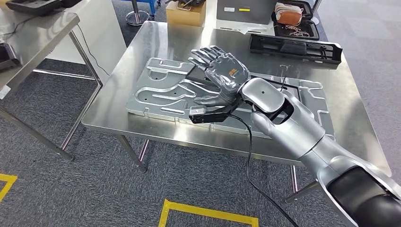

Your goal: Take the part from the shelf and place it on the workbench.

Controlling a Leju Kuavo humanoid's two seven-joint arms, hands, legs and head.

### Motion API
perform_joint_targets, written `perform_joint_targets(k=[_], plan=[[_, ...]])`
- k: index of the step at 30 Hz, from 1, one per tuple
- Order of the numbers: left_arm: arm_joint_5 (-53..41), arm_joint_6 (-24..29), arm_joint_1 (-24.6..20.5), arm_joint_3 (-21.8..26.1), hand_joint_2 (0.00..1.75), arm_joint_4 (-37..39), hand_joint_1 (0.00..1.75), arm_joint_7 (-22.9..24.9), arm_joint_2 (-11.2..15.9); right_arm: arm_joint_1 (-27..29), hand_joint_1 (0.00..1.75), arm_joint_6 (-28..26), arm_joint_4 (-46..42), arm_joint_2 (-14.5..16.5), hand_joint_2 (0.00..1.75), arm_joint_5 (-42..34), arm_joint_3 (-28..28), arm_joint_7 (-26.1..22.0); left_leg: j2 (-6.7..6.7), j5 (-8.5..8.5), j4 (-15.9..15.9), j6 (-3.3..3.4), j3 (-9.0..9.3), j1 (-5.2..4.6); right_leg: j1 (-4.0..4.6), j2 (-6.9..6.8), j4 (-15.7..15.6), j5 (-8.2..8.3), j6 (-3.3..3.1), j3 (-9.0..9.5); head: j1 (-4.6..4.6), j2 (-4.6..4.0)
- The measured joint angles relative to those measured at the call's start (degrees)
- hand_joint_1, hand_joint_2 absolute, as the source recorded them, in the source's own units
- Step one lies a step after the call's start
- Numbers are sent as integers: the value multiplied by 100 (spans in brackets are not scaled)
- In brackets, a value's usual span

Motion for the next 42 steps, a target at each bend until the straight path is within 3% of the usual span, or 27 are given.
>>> perform_joint_targets(k=[2,4,6,7,9,11,13,14,16,17,18,21,22,23,24,25,26,28,30,32,33,36,37,38,39,40,42], plan=[[4,0,10,-1,0,0,0,-8,4,-1,0,12,-1,-4,0,-7,19,10,-7,-37,17,-66,-43,5,-34,-26,-76,126,-44,-46,1,0],[5,0,27,-1,0,0,0,-13,11,3,0,16,1,-1,0,-28,45,15,-13,-455,378,-141,-179,25,-84,-56,-134,280,-82,-151,1,0],[10,0,36,0,0,0,0,-17,15,3,0,23,12,-1,0,-79,62,13,-12,-992,1109,-218,-361,84,-95,-64,-130,415,-86,-317,-1,0],[13,-1,37,0,0,0,0,-17,17,3,0,31,20,-2,0,-109,68,9,-10,-1111,1439,-254,-409,114,-103,-66,-121,480,-72,-407,-1,0],[17,-2,38,0,0,0,0,-19,21,3,0,66,37,-3,0,-172,87,-12,-7,-970,1642,-318,-284,169,-135,-68,-87,602,-27,-591,-1,0],[20,-2,34,0,0,0,0,-23,24,-8,0,110,45,-4,0,-239,100,-39,-4,-719,1094,-376,204,220,-174,-67,-25,698,47,-759,-1,0],[25,-2,26,0,0,0,0,-33,25,-34,0,140,47,-18,0,-303,99,-56,-17,-788,331,-357,729,217,-184,-66,41,781,135,-870,0,0],[26,-1,24,0,0,-1,0,-38,25,-49,0,147,48,-26,0,-334,99,-58,-25,-864,119,-316,851,205,-178,-67,53,825,176,-894,0,0],[29,-1,30,0,0,-1,0,-41,26,-59,0,154,56,-43,0,-375,101,-59,-28,-847,40,-187,831,178,-185,-69,25,924,254,-912,1,0],[30,-1,32,0,0,-1,0,-42,25,-59,0,156,62,-54,0,-389,104,-58,-16,-793,33,-129,788,176,-198,-64,40,893,285,-937,1,0],[31,-4,34,0,0,-1,0,-40,25,-57,0,155,69,-71,0,-398,108,-52,-4,-724,26,-68,732,175,-211,-59,137,746,307,-987,1,0],[32,-21,34,1,0,-2,0,-33,24,-33,0,124,84,-129,0,-410,112,-13,12,-497,23,39,478,146,-205,-39,1079,-115,327,-1269,1,0],[32,-28,37,2,0,-1,0,-32,24,-9,0,114,87,-140,0,-410,113,-3,11,-428,27,51,382,124,-192,-34,1442,-278,323,-1336,1,0],[31,-34,39,2,0,-1,0,-31,23,21,0,107,90,-146,0,-410,114,2,11,-360,31,58,290,100,-177,-30,1678,-298,307,-1337,1,0],[27,-38,41,2,0,-1,0,-32,22,50,0,103,91,-149,0,-410,115,5,11,-298,34,63,201,74,-156,-26,1729,-198,276,-1245,1,0],[18,-38,41,2,0,-1,0,-38,21,71,0,102,92,-149,0,-410,116,7,10,-240,35,66,120,47,-128,-21,1578,-38,226,-1053,1,0],[4,-28,40,1,0,-1,0,-55,19,78,0,99,92,-149,0,-409,116,9,9,-187,36,67,56,28,-91,-16,1241,79,154,-765,1,0],[-33,15,41,-2,0,-2,0,-107,1,73,0,87,84,-150,0,-408,110,9,10,-95,32,45,-23,-4,-27,-23,414,25,23,-169,1,0],[-63,55,41,-8,0,-2,0,-151,-16,65,0,62,75,-155,0,-406,104,-3,12,-8,7,-9,-37,9,18,-31,-27,-110,-40,83,1,0],[-76,66,45,-11,0,-2,0,-175,-13,62,0,44,74,-161,0,-409,104,-32,-3,52,-28,-77,-43,16,9,-53,-137,-10,-65,74,1,0],[-77,68,52,-13,0,-2,0,-186,-10,63,0,44,74,-162,0,-422,104,-51,-13,-21,27,-109,-78,14,-14,-76,-179,59,-82,60,0,0],[-78,79,82,-13,0,-2,0,-217,-6,79,0,56,75,-163,0,-477,106,-99,-16,-683,840,-216,-363,74,-61,-151,-238,222,-107,-52,-3,0],[-78,83,88,-14,0,-2,0,-224,-5,91,0,59,77,-165,0,-486,108,-107,-13,-856,1199,-256,-464,101,-63,-179,-231,255,-101,-101,-3,0],[-79,85,94,-14,0,-2,0,-229,-5,108,0,61,78,-167,0,-490,113,-114,-9,-914,1443,-290,-505,125,-65,-212,-220,284,-93,-149,-3,0],[-82,87,97,-15,0,-2,0,-233,-4,124,0,62,77,-167,0,-492,117,-120,-1,-865,1490,-318,-446,145,-70,-248,-200,305,-82,-194,-3,0],[-87,87,98,-17,0,-3,0,-235,-3,136,0,62,77,-167,0,-493,121,-126,22,-743,1305,-338,-274,161,-77,-288,-172,318,-69,-234,-3,0],[-105,87,90,-22,0,-4,0,-237,5,145,0,61,67,-169,0,-489,117,-116,172,-562,532,-337,254,158,-81,-370,-101,318,-28,-296,-3,0]])
